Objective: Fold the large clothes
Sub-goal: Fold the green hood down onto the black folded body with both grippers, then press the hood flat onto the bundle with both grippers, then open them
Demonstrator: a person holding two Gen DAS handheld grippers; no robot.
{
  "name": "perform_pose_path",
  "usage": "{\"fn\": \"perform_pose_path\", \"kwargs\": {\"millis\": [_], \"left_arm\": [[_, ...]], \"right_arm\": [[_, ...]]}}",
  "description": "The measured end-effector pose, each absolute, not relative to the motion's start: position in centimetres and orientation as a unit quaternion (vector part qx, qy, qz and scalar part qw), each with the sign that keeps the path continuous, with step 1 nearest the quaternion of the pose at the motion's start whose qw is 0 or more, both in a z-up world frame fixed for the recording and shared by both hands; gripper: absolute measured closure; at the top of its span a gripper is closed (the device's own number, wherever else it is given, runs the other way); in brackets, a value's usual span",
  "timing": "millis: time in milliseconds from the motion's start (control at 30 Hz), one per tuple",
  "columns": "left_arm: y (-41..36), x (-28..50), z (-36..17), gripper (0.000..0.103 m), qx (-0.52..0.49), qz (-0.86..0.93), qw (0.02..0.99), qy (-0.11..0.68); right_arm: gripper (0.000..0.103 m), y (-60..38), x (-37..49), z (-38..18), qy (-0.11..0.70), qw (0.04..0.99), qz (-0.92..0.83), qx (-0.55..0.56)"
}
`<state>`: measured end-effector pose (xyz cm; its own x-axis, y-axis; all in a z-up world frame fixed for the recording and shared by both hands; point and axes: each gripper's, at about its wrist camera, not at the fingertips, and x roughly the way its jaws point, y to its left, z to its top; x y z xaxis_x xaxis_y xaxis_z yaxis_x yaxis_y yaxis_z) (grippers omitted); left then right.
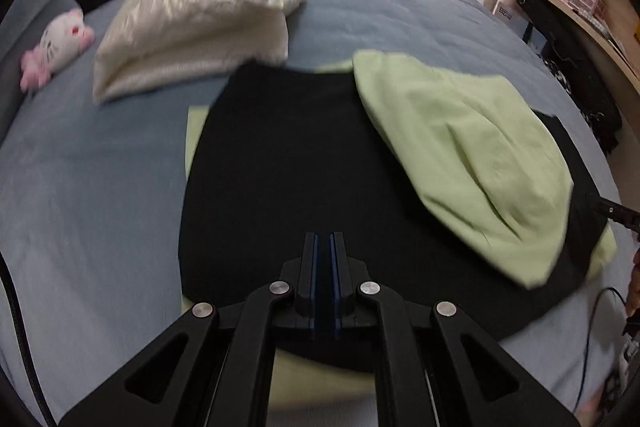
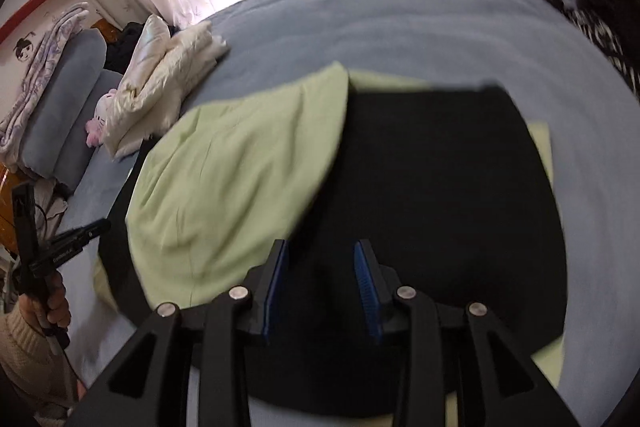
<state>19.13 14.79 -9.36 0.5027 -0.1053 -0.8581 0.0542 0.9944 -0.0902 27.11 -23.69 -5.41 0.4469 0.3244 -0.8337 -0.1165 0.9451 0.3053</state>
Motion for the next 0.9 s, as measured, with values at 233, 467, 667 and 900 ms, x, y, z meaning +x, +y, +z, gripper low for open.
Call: {"fn": "perform_pose_path", "kwargs": {"millis": [233, 467, 667, 900], "left_arm": [[13.2, 16.1, -8.1, 0.08, -0.065, -0.101, 0.859, 0.498], [9.8, 16.6, -8.7, 0.051, -0.139, -0.17, 0.833, 0.507], [10.1, 19.9, -11.2, 0.05, -0.245, -0.192, 0.805, 0.505], [9.1, 23.5, -12.7, 0.08, -0.287, -0.162, 0.806, 0.492]], "right_arm": [[0.056, -22.8, 23.0, -4.5, 0.514, 0.829, 0.165, 0.147], [0.052, -20.5, 23.1, -5.9, 0.514, 0.815, 0.192, 0.187], [0.052, -20.1, 25.7, -9.2, 0.52, 0.791, 0.197, 0.255], [0.059, -20.3, 28.1, -10.7, 0.491, 0.789, 0.195, 0.313]]}}
